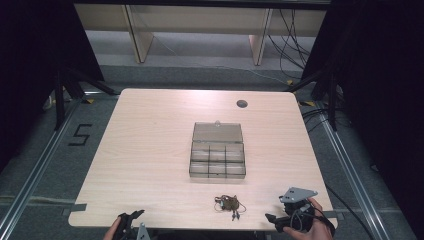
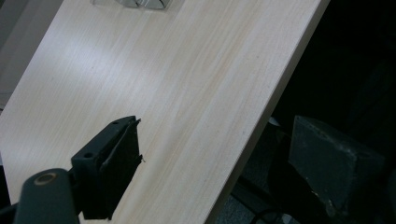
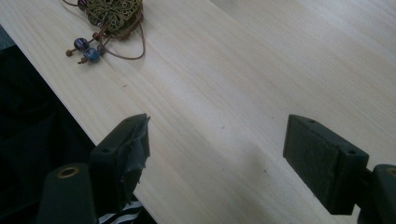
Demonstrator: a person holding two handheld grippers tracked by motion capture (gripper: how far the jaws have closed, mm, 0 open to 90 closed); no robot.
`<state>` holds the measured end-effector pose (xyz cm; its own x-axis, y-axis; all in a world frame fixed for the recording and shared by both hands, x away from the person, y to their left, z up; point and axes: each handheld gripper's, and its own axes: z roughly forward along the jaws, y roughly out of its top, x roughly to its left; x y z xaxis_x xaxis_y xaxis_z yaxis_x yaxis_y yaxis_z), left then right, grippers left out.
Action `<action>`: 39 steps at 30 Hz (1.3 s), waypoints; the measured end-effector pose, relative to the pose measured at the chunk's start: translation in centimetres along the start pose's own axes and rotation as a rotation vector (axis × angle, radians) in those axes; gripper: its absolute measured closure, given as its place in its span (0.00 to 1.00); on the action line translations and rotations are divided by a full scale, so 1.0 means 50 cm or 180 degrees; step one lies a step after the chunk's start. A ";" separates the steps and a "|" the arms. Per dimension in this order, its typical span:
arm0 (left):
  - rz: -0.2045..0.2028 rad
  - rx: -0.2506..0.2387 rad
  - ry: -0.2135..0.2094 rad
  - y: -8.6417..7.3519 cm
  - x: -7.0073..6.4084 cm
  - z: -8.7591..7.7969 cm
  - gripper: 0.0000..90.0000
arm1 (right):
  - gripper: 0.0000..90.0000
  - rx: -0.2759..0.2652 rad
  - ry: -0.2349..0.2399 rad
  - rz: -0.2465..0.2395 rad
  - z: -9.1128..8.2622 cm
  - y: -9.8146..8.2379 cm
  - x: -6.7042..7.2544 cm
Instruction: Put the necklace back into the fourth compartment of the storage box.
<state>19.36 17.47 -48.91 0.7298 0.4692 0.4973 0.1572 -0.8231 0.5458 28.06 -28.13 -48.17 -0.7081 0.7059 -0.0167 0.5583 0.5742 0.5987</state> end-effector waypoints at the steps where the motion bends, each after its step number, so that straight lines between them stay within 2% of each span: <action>1: -0.0010 -0.0013 0.0015 0.000 0.000 -0.001 0.18 | 0.26 -0.0061 -0.0025 0.0001 0.003 -0.001 0.000; 2: -0.0058 -0.0086 0.0051 -0.001 -0.003 0.001 0.18 | 0.26 -0.0028 -0.0007 0.0053 0.001 0.000 0.002; 5: -0.0069 -0.0068 0.0075 -0.001 -0.004 -0.001 0.18 | 0.26 0.0003 0.0026 0.0002 -0.001 0.003 0.000; 6: -0.0054 -0.0007 0.0052 0.000 -0.003 -0.001 0.18 | 0.27 -0.0022 0.0025 -0.0017 0.001 0.003 0.005; 9: -0.0099 -0.0067 0.0063 -0.001 -0.007 0.002 0.18 | 0.27 0.0017 0.0059 -0.0030 0.001 0.004 0.009; 13: -0.0064 -0.0068 0.0092 0.000 -0.005 0.003 0.18 | 0.27 -0.0008 0.0083 -0.0067 -0.002 0.011 0.013; 15: -0.0016 -0.0019 0.0128 0.000 -0.006 0.006 0.18 | 0.28 -0.0022 0.0124 -0.0142 0.001 0.030 0.018; 16: -0.0024 -0.0051 0.0115 0.000 -0.007 0.006 0.18 | 0.29 -0.0012 0.0155 -0.0213 0.002 0.042 0.023; 17: -0.0042 -0.0056 0.0112 -0.001 -0.007 0.006 0.18 | 0.29 -0.0012 0.0155 -0.0213 0.002 0.042 0.023; 18: -0.0088 -0.0039 0.0101 -0.002 -0.004 0.003 0.18 | 0.30 0.0015 0.0271 -0.0307 0.003 0.064 0.030; 19: -0.0088 -0.0039 0.0101 -0.002 -0.004 0.003 0.18 | 0.30 0.0015 0.0271 -0.0307 0.003 0.064 0.030; 20: -0.0084 -0.0019 0.0103 -0.003 -0.002 0.002 0.18 | 0.30 -0.0019 0.0310 -0.0380 0.009 0.083 0.035; 22: -0.0097 -0.0007 0.0068 -0.004 -0.002 0.003 0.18 | 0.31 -0.0016 0.0326 -0.0442 0.012 0.095 0.039; 25: -0.0064 -0.0043 0.0053 -0.002 -0.002 0.005 0.18 | 0.31 -0.0005 0.0364 -0.0466 0.017 0.102 0.040; 26: -0.0051 -0.0028 0.0099 -0.002 -0.002 0.003 0.18 | 0.32 0.0044 0.0377 -0.0449 0.021 0.107 0.041; 29: -0.0047 -0.0036 0.0101 -0.002 -0.001 0.002 0.18 | 0.32 0.0070 0.0351 -0.0456 0.026 0.113 0.041; 33: -0.0040 -0.0040 0.0090 -0.001 -0.003 0.002 0.18 | 0.32 0.0132 0.0410 -0.0518 0.033 0.132 0.041; 34: -0.0027 -0.0038 0.0087 0.000 -0.002 0.002 0.18 | 0.32 0.0151 0.0419 -0.0589 0.039 0.145 0.041; 36: -0.0037 -0.0043 0.0088 0.000 -0.003 0.003 0.18 | 0.32 0.0155 0.0442 -0.0566 0.043 0.149 0.043; 38: -0.0041 -0.0033 0.0089 -0.001 -0.003 0.003 0.18 | 0.32 0.0172 0.0431 -0.0649 0.052 0.163 0.044; 39: -0.0038 -0.0029 0.0097 -0.002 -0.002 0.002 0.18 | 0.32 0.0184 0.0510 -0.0753 0.058 0.170 0.043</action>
<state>19.36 17.46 -49.08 0.7074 0.4885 0.5109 0.1596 -0.8145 0.5578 32.54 -20.52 -45.42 -0.8783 0.4777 -0.0210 0.3899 0.7410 0.5467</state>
